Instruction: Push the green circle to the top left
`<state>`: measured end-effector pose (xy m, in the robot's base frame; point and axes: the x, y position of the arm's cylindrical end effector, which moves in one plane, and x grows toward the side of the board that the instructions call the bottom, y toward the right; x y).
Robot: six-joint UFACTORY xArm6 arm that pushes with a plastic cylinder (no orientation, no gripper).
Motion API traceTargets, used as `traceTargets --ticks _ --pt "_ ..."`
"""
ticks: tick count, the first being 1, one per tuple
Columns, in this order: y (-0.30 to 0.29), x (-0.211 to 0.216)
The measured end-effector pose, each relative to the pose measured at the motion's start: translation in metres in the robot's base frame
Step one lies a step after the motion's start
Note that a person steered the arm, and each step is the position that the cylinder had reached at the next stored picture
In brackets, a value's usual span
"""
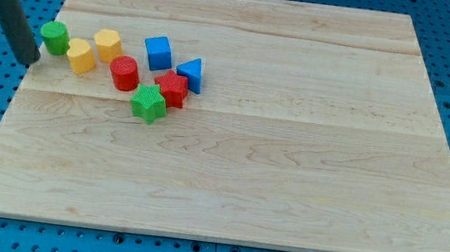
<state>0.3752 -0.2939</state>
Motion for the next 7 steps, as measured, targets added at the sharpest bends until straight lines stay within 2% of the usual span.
traceTargets --ticks 1,2,3,5,6,7 --pt "0.042 -0.058" --pt "0.044 -0.093" --pt "0.035 -0.072" --pt "0.091 -0.065" --pt "0.091 -0.1" --pt "0.098 -0.103"
